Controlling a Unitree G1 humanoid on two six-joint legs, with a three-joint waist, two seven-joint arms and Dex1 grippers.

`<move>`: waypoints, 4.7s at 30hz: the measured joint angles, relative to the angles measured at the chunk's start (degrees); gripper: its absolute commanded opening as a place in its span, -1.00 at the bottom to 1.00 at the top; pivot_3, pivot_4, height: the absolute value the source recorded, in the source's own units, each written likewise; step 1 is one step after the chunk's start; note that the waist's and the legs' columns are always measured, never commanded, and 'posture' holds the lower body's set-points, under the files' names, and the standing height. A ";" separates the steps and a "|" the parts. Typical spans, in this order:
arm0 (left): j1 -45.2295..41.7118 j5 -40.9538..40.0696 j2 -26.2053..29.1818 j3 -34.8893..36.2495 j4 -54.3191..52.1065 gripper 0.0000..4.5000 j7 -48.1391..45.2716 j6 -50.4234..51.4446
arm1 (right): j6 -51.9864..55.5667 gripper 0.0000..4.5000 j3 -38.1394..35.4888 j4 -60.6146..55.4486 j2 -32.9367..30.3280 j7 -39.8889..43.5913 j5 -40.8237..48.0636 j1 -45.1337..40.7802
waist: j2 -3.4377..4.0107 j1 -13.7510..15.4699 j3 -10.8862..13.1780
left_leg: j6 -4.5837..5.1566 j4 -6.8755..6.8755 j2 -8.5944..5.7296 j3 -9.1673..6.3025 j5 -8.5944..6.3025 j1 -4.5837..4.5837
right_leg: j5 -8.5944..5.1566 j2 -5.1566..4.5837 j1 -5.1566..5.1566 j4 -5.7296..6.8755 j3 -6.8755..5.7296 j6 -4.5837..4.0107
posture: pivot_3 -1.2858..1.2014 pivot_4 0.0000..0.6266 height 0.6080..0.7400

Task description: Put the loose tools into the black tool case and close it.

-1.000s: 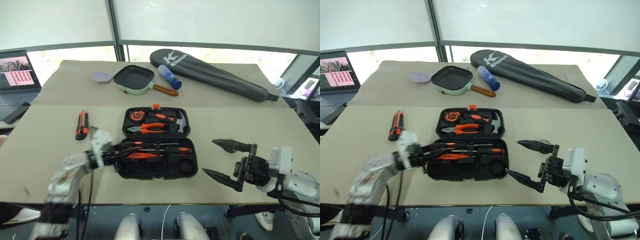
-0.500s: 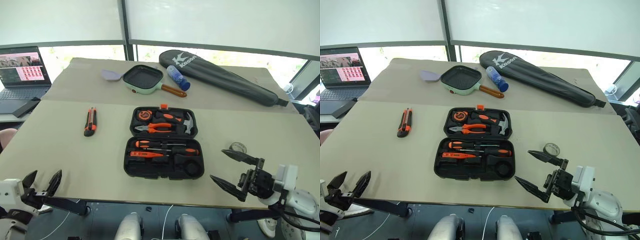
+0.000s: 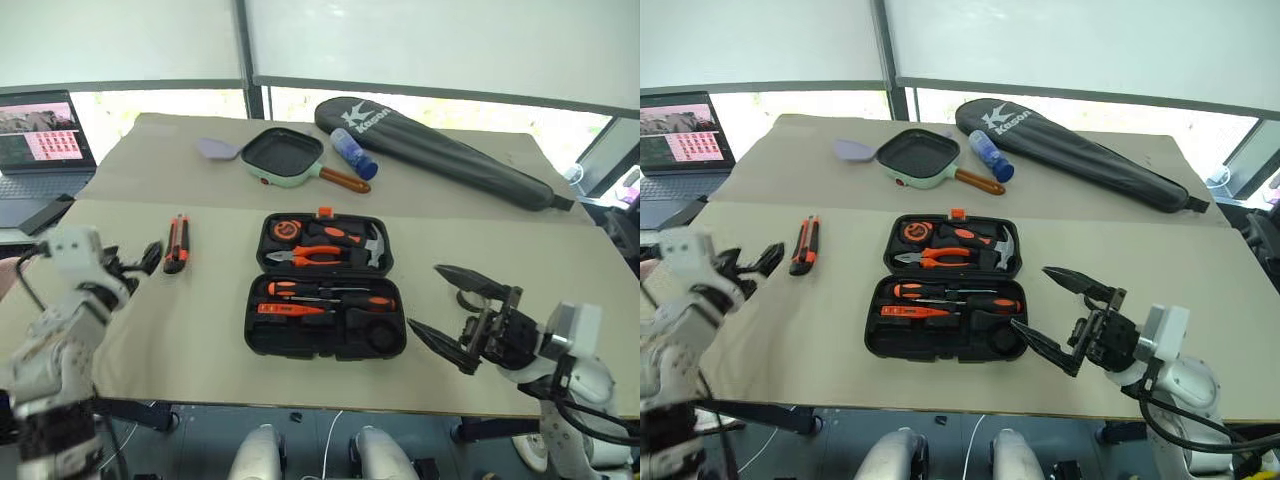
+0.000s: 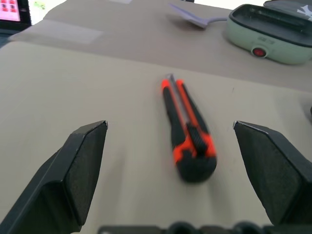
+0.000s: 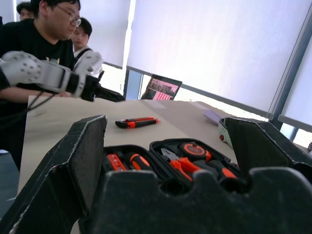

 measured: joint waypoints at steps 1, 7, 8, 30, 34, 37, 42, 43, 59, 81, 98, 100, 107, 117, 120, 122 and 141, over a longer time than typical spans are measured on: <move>-2.09 1.38 0.19 -1.83 3.08 0.98 -0.04 0.30 | 0.02 1.00 0.28 0.00 0.01 0.01 -0.02 -0.17 | -0.01 -0.22 0.00 | -0.01 -0.08 -0.01 -0.01 -0.01 -0.02 | 0.00 0.01 -0.02 -0.03 0.01 0.00 | 0.03 -0.52 1.00; -12.57 10.89 0.97 -10.09 21.69 0.98 0.85 -1.97 | -0.07 1.00 1.09 0.25 0.61 0.12 -0.60 -0.32 | -0.06 -0.48 0.03 | -0.03 -0.17 -0.04 0.00 0.01 -0.48 | -0.01 0.04 -0.56 0.06 0.01 -0.01 | 0.03 -0.52 1.00; -14.17 12.13 1.04 -10.96 23.41 0.98 1.32 -1.84 | -0.13 1.00 1.15 0.29 0.73 0.18 -0.61 -0.13 | -0.06 -0.47 0.03 | -0.03 -0.17 -0.05 0.00 0.01 -0.47 | -0.01 0.03 -0.53 0.06 0.01 -0.01 | 0.03 -0.52 1.00; -0.83 5.83 3.95 -8.29 14.06 -0.21 -32.34 -24.42 | -1.61 1.00 -6.41 -1.46 -3.58 4.04 2.23 9.27 | -0.08 -0.31 0.07 | -0.04 -0.16 0.06 0.16 0.02 -0.42 | -0.01 -0.08 -0.49 0.09 0.02 -0.03 | 0.03 -0.52 1.00; 0.28 4.53 8.27 -11.82 7.63 -0.21 -48.02 -31.79 | -0.59 1.00 -10.37 -4.34 -6.59 5.87 5.03 15.03 | -0.06 0.21 0.07 | -0.04 -0.16 0.03 0.35 0.02 -0.36 | -0.02 -0.11 -0.39 0.00 0.03 -0.02 | 0.03 -0.52 1.00; 0.97 3.78 9.08 -16.28 4.40 -0.21 -57.21 -33.95 | 0.03 1.00 -13.02 -5.42 -7.57 7.41 6.16 19.80 | -0.05 0.40 0.07 | -0.03 -0.16 0.04 0.39 0.01 -0.36 | -0.03 -0.07 -0.37 -0.05 0.02 -0.02 | 0.03 -0.52 1.00; 0.60 6.41 11.48 -24.78 0.89 -0.21 -66.97 -36.99 | -0.28 1.00 -16.09 -5.74 -7.49 10.05 6.07 26.01 | -0.04 0.19 0.07 | -0.02 -0.13 0.06 0.40 0.01 -0.34 | -0.04 0.05 -0.38 -0.01 0.07 -0.04 | 0.03 -0.52 1.00; 0.58 6.76 11.67 -26.30 -0.11 -0.21 -68.19 -37.06 | -0.46 1.00 -16.86 -5.46 -7.45 10.68 5.96 27.02 | -0.04 0.20 0.07 | -0.02 -0.13 0.05 0.39 0.01 -0.34 | -0.04 0.05 -0.38 -0.01 0.08 -0.04 | 0.03 -0.52 1.00; 0.85 13.70 13.42 -34.98 -11.52 -0.21 -65.68 -31.10 | -0.04 1.00 -15.47 -7.89 -6.49 9.33 2.06 29.54 | -0.02 0.27 0.08 | -0.02 -0.12 0.06 0.34 0.02 -0.33 | -0.06 0.07 -0.39 0.01 0.11 -0.02 | 0.03 -0.52 1.00; -5.89 15.26 7.53 -39.83 -9.75 -0.21 -62.03 -21.14 | 4.32 1.00 -14.58 -10.39 -7.19 7.71 3.41 31.15 | 0.07 0.84 0.07 | 0.02 0.33 0.08 0.18 0.03 -0.26 | -0.08 0.09 -0.03 0.04 0.04 0.06 | 0.03 -0.52 1.00; -8.28 21.26 6.18 -43.43 -4.92 -0.21 -60.94 -27.08 | 7.61 1.00 -15.61 -8.61 -9.51 6.63 5.57 28.04 | 0.08 0.82 0.07 | 0.04 0.33 0.04 0.18 0.02 -0.29 | -0.09 0.10 -0.03 0.03 0.04 0.06 | 0.03 -0.52 1.00; -8.42 21.39 6.72 -43.55 -4.97 -0.21 -61.47 -27.75 | 7.61 1.00 -15.58 -8.34 -9.51 6.81 5.30 28.02 | 0.09 0.78 0.07 | 0.05 0.32 0.05 0.18 0.01 -0.27 | -0.09 0.11 -0.03 0.03 0.04 0.06 | 0.03 -0.52 1.00; -9.58 21.33 7.28 -43.28 -5.11 0.85 -61.69 -26.18 | 7.60 1.00 -15.15 -7.95 -9.48 7.55 3.83 27.62 | 0.12 0.65 0.04 | 0.07 0.31 0.06 0.18 0.00 -0.26 | -0.11 0.12 -0.03 0.03 0.04 0.07 | 0.03 -0.52 1.00; -8.87 8.78 3.34 -34.39 -4.84 0.67 -62.85 -24.05 | 7.57 1.00 -14.71 -4.77 -9.46 9.13 3.40 24.40 | 0.12 0.69 0.06 | 0.08 0.33 0.05 0.15 0.00 -0.26 | -0.11 0.12 -0.02 0.04 0.04 0.07 | 0.03 -0.52 1.00; -8.32 7.78 3.06 -33.45 -3.32 0.17 -63.54 -25.54 | 7.56 1.00 -14.26 -3.49 -9.16 9.21 3.20 23.35 | 0.12 0.68 0.06 | 0.08 0.33 0.03 0.17 0.00 -0.25 | -0.11 0.11 -0.01 0.04 0.04 0.08 | 0.03 -0.52 1.00; -7.10 8.03 2.34 -34.18 -2.55 -0.16 -64.05 -27.18 | 7.55 1.00 -13.65 -3.02 -8.87 9.14 2.80 22.49 | 0.12 0.68 0.06 | 0.08 0.33 0.03 0.18 0.00 -0.26 | -0.11 0.11 -0.01 0.03 0.05 0.07 | 0.03 -0.52 1.00; -6.97 16.64 -4.15 -41.87 4.31 -0.98 -58.16 -25.31 | 7.57 1.00 -10.57 -3.34 -7.44 7.53 1.41 21.03 | 0.48 1.09 -0.20 | 0.15 0.65 0.00 0.15 0.03 0.02 | -0.21 0.03 0.42 0.03 0.04 0.36 | 0.03 -0.52 1.00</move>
